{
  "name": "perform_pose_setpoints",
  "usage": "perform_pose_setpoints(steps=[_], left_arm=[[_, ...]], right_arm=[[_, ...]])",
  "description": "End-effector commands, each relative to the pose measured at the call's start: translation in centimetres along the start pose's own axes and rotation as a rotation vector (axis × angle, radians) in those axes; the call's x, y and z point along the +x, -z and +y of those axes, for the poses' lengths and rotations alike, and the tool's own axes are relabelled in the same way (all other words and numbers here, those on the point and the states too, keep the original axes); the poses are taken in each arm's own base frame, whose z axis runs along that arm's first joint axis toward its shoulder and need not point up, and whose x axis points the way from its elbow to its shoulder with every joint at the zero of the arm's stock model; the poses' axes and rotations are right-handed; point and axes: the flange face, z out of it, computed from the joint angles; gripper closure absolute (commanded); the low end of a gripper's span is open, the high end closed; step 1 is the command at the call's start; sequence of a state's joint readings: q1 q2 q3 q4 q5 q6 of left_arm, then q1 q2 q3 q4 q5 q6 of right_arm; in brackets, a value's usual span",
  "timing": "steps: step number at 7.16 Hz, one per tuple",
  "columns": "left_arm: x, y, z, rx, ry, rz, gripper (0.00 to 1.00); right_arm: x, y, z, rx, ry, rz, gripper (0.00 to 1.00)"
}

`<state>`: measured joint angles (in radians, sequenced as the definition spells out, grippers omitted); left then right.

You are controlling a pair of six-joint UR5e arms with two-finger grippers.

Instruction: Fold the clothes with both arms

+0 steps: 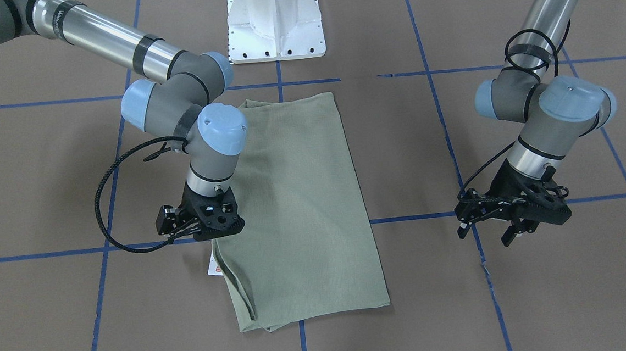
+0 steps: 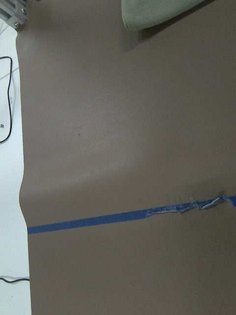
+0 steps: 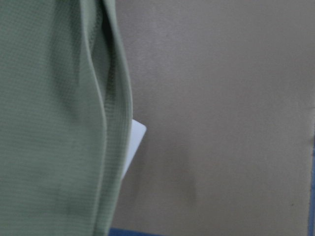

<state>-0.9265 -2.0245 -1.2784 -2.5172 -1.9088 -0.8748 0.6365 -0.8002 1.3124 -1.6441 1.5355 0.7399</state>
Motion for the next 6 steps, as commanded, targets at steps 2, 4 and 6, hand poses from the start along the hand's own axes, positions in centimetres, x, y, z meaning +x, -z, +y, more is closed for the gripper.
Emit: perform_pose_setpoints(steps=[2,4,6], left_arm=[[0.7,0.6,-0.3,0.01,-0.003,0.014,0.0],[3.9,3.1,0.4,-0.007,0.13,0.098,0.0],[6.9,8.4,6.7,-0.038,0.15,0.183,0.0]], right_arm=[[3.6,1.8,-0.9,0.032,-0.028,-0.038,0.0],[4.9,9.3,3.4,0.057,-0.138,-0.256,0.0],[4.1,13.3,9.1,0.086,-0.273,-0.436,0.0]])
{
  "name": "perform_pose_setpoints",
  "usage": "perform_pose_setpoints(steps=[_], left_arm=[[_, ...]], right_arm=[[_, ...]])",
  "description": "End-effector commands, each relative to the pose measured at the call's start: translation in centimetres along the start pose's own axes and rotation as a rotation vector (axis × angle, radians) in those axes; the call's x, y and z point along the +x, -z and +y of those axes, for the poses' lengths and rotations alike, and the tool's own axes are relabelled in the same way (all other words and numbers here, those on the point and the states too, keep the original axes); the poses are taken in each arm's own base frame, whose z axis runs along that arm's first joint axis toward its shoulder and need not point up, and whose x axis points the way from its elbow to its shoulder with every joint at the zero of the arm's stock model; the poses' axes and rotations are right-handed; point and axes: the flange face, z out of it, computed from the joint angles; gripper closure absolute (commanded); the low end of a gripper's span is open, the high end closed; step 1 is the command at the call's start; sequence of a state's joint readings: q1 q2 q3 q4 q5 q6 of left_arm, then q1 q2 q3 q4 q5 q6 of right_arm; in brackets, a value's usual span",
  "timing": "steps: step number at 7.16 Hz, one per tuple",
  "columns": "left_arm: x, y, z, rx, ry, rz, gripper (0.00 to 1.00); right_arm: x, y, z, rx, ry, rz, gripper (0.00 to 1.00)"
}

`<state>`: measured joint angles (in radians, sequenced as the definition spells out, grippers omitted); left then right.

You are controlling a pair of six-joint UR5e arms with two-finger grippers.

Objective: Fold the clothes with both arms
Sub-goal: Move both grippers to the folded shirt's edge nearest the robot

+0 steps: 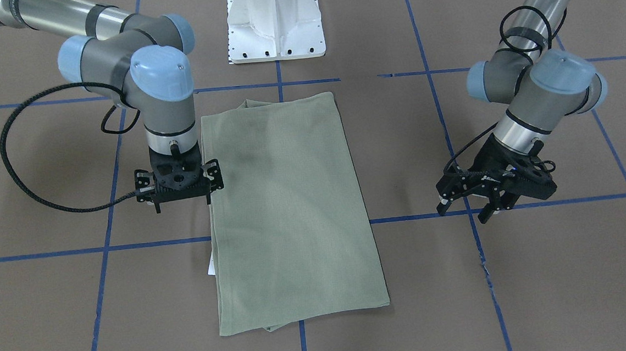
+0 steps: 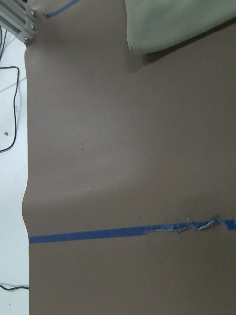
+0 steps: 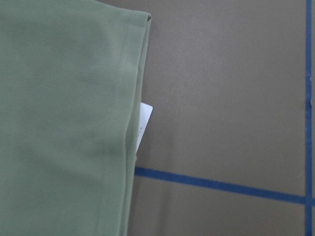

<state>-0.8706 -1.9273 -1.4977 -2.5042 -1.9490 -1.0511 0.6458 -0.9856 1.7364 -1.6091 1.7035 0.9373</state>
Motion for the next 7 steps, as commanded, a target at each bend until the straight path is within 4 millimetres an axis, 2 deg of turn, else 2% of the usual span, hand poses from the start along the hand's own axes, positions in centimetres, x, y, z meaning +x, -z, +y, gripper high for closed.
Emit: perform_pose_setpoints(steps=[1,2,3,4,5,6,7], left_arm=[[4.1,5.3,7.2,-0.057,0.078,0.09,0.0],[5.7,7.2,10.5,-0.082,0.128,0.118,0.0],[7.6,8.3,14.4,-0.091,0.221,0.129,0.0],[10.0,8.0,18.2,-0.097,0.341,0.134,0.0],[12.2,6.6,22.1,-0.081,0.458,0.125,0.0],[13.7,5.8,24.9,-0.068,0.545,0.121,0.0],[14.9,5.4,27.0,-0.061,0.634,0.123,0.04]], right_arm=[[-0.8,1.9,6.5,0.038,-0.172,-0.238,0.0],[-0.7,1.2,9.3,0.053,-0.291,-0.297,0.0],[-1.5,1.3,12.8,0.075,-0.371,-0.299,0.0],[-2.3,2.6,15.1,0.084,-0.466,-0.326,0.0],[-2.6,2.2,17.1,0.08,-0.545,-0.321,0.0],[-2.9,2.5,18.0,0.092,-0.579,-0.385,0.0],[-1.6,2.1,18.8,0.101,-0.595,-0.423,0.0]])
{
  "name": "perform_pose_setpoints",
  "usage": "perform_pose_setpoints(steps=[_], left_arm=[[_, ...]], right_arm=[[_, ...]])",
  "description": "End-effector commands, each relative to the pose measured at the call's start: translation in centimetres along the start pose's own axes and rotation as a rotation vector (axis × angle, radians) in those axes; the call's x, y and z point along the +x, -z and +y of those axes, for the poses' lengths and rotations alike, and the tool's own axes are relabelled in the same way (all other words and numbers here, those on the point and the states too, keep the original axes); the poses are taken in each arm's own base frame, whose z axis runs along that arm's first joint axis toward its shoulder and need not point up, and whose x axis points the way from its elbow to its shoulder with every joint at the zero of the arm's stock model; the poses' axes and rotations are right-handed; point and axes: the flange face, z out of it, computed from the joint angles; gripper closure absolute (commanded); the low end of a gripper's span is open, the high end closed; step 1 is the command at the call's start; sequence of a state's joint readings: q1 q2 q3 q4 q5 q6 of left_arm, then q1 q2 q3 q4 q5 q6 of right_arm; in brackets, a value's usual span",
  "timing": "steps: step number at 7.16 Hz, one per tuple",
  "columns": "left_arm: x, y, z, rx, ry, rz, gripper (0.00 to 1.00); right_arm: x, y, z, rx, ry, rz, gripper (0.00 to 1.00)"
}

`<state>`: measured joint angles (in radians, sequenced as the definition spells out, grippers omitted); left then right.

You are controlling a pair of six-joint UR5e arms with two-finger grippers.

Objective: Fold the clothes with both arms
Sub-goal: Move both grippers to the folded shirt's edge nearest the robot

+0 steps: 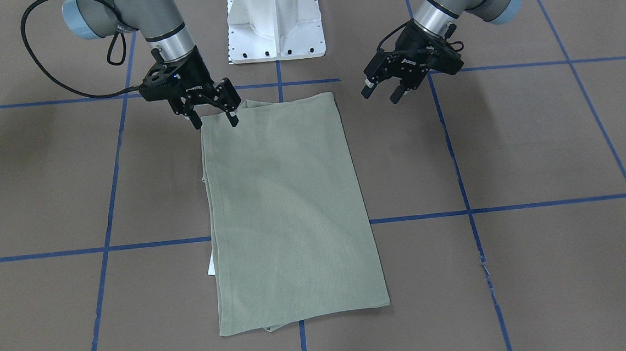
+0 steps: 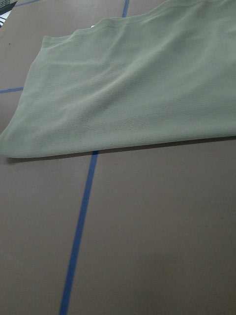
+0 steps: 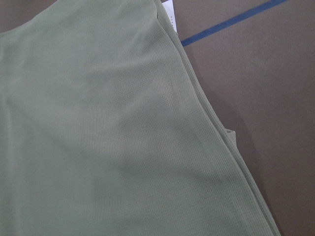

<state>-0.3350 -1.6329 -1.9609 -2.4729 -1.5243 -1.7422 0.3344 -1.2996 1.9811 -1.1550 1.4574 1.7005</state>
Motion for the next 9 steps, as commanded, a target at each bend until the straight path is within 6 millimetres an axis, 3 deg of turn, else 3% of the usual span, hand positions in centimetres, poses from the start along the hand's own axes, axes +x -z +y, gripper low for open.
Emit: perform_pose_setpoints(steps=[1,3,5,9], left_arm=[[0.3,-1.9,5.2,0.019,0.18,0.009,0.14],[3.4,-5.5,9.2,0.018,0.251,-0.018,0.17],[2.8,-7.0,9.6,0.026,0.247,-0.04,0.17],[2.0,-7.8,10.0,0.024,0.235,-0.062,0.17]], right_arm=[[1.4,0.3,0.7,0.013,-0.038,-0.052,0.0],[1.4,0.3,0.9,0.02,-0.038,-0.054,0.0],[1.3,0.2,1.5,0.03,-0.032,-0.056,0.0],[1.2,0.2,1.9,0.032,-0.029,-0.06,0.0]])
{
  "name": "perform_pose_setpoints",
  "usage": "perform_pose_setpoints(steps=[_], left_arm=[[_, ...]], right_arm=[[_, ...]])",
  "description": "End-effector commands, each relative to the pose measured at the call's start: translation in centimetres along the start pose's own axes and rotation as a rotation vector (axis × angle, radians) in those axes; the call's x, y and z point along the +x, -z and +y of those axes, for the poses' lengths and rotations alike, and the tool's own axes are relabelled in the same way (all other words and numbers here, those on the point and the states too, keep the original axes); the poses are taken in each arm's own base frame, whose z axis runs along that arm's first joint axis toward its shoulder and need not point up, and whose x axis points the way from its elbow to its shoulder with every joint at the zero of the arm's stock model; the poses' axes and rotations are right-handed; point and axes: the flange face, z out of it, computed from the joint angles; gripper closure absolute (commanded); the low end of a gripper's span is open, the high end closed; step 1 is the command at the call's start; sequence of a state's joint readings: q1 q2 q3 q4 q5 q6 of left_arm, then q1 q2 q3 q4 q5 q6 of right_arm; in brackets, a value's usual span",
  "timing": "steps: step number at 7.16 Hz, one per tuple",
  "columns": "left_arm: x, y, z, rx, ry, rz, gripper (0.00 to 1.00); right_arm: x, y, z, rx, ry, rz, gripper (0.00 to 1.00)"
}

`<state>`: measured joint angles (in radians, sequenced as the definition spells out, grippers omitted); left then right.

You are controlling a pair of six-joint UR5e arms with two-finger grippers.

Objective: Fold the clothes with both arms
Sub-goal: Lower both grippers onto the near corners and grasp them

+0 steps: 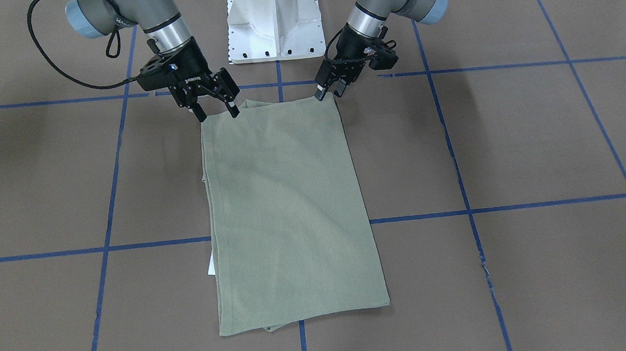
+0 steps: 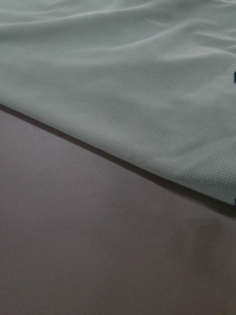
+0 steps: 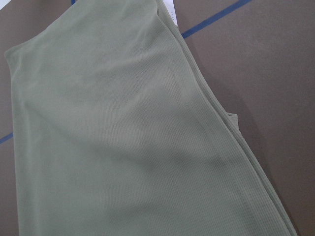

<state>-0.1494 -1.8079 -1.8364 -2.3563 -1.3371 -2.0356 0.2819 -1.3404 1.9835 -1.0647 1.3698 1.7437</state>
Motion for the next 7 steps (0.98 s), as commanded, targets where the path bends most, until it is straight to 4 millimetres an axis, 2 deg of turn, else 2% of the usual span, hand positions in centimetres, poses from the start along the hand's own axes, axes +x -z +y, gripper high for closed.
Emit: perform_pose_setpoints(steps=[1,3,5,7], left_arm=[[-0.5,-0.5,0.2,-0.001,-0.005,-0.011,0.17],[-0.3,-0.6,0.7,-0.008,-0.011,-0.009,0.18],[-0.4,-0.6,0.7,-0.006,-0.011,-0.01,0.34],[-0.6,-0.6,0.6,-0.004,-0.015,-0.014,0.36]], right_arm=[[0.0,0.0,0.2,0.001,0.001,0.0,0.0],[-0.1,0.0,0.3,0.001,0.002,-0.002,0.0],[-0.1,0.0,0.5,0.004,0.004,-0.003,0.0],[-0.1,-0.1,1.2,0.008,0.01,-0.005,0.0]])
